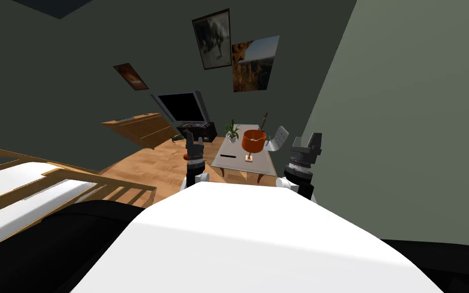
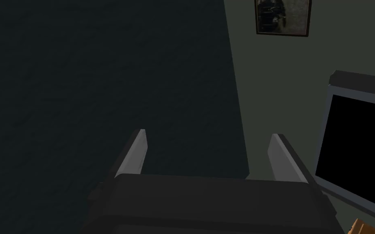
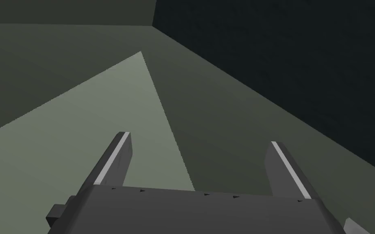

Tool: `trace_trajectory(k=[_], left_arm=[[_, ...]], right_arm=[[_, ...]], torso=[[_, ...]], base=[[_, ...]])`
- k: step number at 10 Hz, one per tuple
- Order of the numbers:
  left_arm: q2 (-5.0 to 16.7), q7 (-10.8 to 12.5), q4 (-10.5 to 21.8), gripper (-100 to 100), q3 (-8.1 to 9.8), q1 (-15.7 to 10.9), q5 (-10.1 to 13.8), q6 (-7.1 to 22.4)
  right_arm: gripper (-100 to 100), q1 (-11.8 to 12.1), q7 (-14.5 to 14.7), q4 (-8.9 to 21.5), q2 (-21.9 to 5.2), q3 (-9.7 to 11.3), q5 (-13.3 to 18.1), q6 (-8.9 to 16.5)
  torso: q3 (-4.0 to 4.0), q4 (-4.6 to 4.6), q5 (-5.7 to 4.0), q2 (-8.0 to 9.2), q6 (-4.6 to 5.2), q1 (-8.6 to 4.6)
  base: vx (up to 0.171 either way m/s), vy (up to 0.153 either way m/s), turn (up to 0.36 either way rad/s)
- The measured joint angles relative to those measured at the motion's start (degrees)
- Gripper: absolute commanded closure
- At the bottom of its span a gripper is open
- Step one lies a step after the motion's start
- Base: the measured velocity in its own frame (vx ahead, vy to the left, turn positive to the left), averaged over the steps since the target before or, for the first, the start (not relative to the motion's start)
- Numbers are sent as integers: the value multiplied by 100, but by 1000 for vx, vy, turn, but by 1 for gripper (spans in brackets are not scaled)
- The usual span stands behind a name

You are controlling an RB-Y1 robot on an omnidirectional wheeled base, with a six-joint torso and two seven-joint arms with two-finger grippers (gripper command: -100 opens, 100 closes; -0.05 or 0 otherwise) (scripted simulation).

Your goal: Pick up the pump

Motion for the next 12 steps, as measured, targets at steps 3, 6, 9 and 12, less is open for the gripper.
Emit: trace_trajectory(k=[3, 6, 9, 12], left_arm=[[355, -56, 340, -100, 287, -42, 151, 236], [637, -98, 776, -100, 613, 4, 350, 434], [819, -209, 1214, -100, 944, -57, 561, 894], [1062, -161, 1840, -100, 1308, -87, 816, 1042]], right_arm=[[0, -1, 0, 0, -1, 0, 0, 0], [0, -1, 0, 0, -1, 0, 0, 0], [0, -1, 0, 0, -1, 0, 0, 0], [0, -1, 0, 0, -1, 0, 0, 0]], torso=[[14, 6, 7, 25, 2, 30], [14, 5, 5, 25, 2, 22], [7, 3, 5, 12, 1, 23], [1, 0, 5, 1, 2, 21]], base=[[-69, 61, -219], [-60, 40, -276], [-31, 39, -263], [-12, 27, -264]])
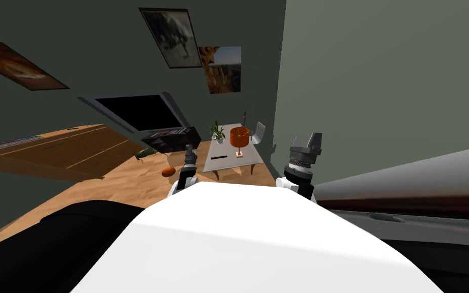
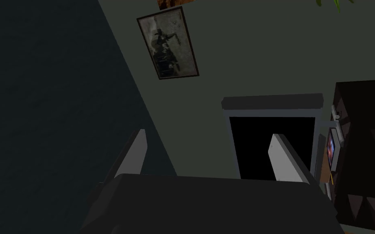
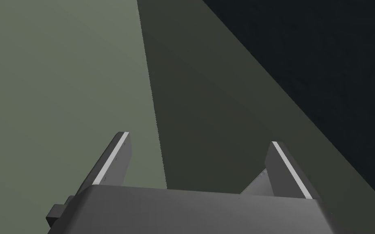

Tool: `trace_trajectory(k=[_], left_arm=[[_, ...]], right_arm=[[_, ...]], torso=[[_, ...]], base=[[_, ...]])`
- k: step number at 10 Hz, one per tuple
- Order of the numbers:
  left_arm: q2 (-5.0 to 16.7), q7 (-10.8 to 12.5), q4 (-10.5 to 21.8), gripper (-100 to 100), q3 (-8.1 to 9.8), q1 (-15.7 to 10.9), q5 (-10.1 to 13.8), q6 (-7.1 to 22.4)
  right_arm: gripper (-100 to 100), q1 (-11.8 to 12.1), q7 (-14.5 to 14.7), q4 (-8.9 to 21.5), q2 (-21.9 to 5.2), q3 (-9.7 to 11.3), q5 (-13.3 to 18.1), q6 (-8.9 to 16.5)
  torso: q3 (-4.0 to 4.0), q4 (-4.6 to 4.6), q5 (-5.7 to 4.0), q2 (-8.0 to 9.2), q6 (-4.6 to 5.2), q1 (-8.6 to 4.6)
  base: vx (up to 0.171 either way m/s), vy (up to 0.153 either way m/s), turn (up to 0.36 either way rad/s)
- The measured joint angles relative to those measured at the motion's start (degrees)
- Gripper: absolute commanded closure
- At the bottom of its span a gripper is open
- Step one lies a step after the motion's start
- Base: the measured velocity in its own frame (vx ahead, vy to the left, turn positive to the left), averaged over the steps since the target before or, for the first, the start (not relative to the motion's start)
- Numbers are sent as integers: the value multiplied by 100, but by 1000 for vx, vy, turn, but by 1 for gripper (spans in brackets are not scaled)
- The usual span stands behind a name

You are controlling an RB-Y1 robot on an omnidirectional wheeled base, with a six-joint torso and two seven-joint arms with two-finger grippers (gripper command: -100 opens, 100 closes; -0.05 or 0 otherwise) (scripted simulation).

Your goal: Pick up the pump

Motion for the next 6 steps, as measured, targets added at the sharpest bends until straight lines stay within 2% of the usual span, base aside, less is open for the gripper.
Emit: trace_trajectory(k=[2, 3, 4, 5, 6], left_arm=[[22, -38, 116, -100, 135, 41, 106, 231], [54, -69, 257, -100, 261, 1, 198, 415], [83, -76, 450, -100, 321, -5, 248, 460], [190, -50, 722, -100, 455, -52, 353, 513], [243, -29, 819, -100, 530, -65, 412, 608]], right_arm=[[0, 0, 0, 0, 0, 0, 0, 0], [0, 0, 0, 0, 0, 0, 0, 0], [0, 2, 0, 0, 0, -1, 0, 0], [0, 1, 0, 0, 0, -1, 0, 0], [0, 1, 0, 0, 0, -1, 0, 0]], torso=[[-1, 0, -1, -2, 0, -6], [-2, 0, -1, -4, 1, -3], [-2, -1, 0, -4, -7, -1], [-3, -1, -1, -6, -3, -1], [-4, -1, -1, -7, -4, -5]], base=[[-9, 22, -382], [-8, 30, -133], [-5, 21, -180], [-3, 17, -203], [0, 17, -320]])
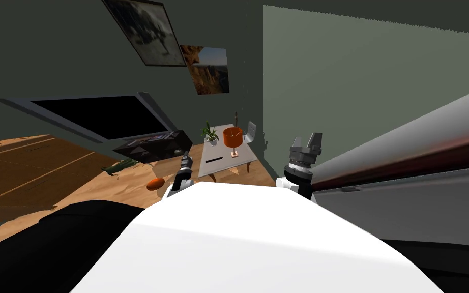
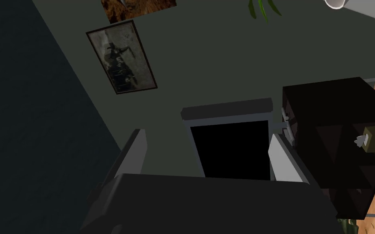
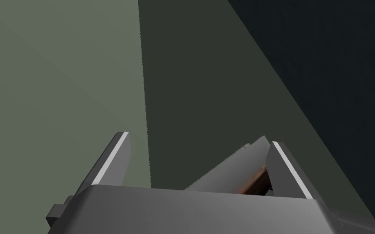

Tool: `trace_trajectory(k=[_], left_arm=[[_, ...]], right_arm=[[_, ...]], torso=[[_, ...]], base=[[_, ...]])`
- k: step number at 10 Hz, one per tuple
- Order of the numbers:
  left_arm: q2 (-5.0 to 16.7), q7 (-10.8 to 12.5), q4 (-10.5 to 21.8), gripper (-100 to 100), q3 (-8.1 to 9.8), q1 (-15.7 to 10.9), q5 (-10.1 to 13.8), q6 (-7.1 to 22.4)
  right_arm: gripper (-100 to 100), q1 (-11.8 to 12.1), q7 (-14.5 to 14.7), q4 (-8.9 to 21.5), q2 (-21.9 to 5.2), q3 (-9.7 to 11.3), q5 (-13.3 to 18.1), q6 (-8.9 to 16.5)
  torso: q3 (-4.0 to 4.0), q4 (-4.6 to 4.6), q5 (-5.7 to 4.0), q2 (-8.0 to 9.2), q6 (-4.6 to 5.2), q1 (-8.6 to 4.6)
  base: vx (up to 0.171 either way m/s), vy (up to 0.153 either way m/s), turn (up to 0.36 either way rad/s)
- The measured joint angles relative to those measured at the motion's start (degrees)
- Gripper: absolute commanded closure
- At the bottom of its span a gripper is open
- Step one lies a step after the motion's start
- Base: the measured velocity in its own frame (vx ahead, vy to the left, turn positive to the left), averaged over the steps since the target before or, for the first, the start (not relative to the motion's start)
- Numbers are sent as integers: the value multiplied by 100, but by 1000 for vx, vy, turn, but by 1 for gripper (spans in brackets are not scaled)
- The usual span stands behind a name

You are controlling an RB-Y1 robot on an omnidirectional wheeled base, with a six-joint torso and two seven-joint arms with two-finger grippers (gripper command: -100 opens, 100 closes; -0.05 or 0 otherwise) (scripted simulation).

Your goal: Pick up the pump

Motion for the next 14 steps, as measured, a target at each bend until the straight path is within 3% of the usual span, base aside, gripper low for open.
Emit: trace_trajectory(k=[7, 9, 11, 12, 14], left_arm=[[145, -25, 882, -100, 565, -20, 466, 722], [215, -49, 1102, -100, 771, -170, 594, 1074], [278, -10, 1314, -100, 909, -59, 762, 1237], [308, -2, 1568, -100, 938, -100, 810, 1224], [298, -28, 1910, -100, 1182, -114, 998, 1473]], right_arm=[[0, 0, 0, 0, 0, 0, 0, 0], [0, 0, 0, 0, 0, 0, 0, 0], [0, 0, 0, 0, 0, 0, 0, 0], [0, 1, 0, 0, 0, -1, 0, 0], [0, 0, 0, 0, 0, -1, 0, 0]], torso=[[-1, -1, 0, -2, 2, 0], [-2, 0, 0, -3, 2, 0], [0, 0, -1, -1, 1, -1], [-1, -1, 1, -2, -5, 1], [0, 0, 0, 0, -2, 2]], base=[[-1, 18, -235], [-5, 18, -230], [-4, 18, -249], [-4, 15, -294], [-9, 26, -315]])
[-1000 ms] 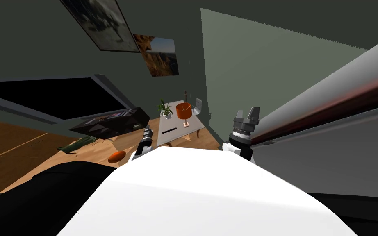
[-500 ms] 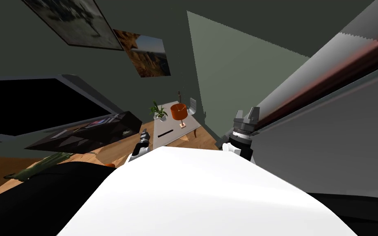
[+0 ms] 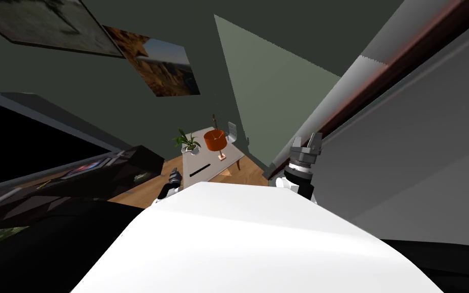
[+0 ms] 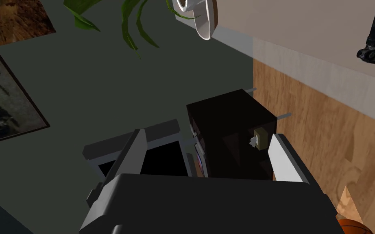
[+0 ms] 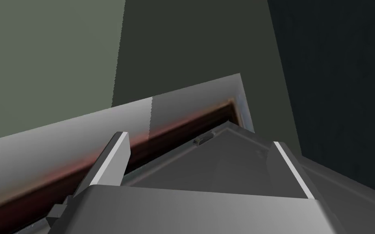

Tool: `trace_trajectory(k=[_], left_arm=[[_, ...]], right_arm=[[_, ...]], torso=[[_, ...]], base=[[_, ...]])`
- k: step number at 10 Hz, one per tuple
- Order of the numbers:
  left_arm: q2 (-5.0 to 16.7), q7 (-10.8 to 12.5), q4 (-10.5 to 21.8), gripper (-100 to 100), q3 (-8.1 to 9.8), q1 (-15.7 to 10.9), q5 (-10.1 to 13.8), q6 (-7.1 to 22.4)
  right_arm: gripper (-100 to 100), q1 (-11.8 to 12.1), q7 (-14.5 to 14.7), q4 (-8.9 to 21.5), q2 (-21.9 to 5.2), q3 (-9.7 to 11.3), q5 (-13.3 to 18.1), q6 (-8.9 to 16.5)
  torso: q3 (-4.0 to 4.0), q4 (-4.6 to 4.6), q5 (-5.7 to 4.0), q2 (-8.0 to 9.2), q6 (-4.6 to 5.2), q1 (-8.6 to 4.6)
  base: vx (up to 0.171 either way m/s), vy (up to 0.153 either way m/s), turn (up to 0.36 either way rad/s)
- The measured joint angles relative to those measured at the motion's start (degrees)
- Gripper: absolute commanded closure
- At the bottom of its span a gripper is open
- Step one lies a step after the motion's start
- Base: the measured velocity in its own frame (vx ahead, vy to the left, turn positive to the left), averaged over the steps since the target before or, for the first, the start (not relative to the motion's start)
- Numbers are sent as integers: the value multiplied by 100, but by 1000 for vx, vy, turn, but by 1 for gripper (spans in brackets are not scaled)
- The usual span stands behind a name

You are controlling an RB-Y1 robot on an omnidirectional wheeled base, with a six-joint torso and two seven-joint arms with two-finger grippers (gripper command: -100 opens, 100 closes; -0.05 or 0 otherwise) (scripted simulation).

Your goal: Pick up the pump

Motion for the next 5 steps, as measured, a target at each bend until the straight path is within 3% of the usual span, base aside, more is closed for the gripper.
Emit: trace_trajectory(k=[2, 4, 5], left_arm=[[39, -22, 429, -100, 194, -136, 121, 247], [74, -13, 754, -100, 370, -90, 321, 482], [136, -9, 1006, -100, 485, -179, 403, 624]], right_arm=[[0, 0, 0, 0, 0, 0, 0, 0], [0, 2, 0, 0, 0, -1, 0, 0], [0, 0, 0, 0, 0, 0, 0, 0]], torso=[[-2, 0, 1, -4, 2, 1], [-2, -1, 1, -4, -6, 2], [-3, -1, 0, -6, 0, 1]], base=[[-5, 26, -397], [-2, 25, -220], [-3, 32, -417]])
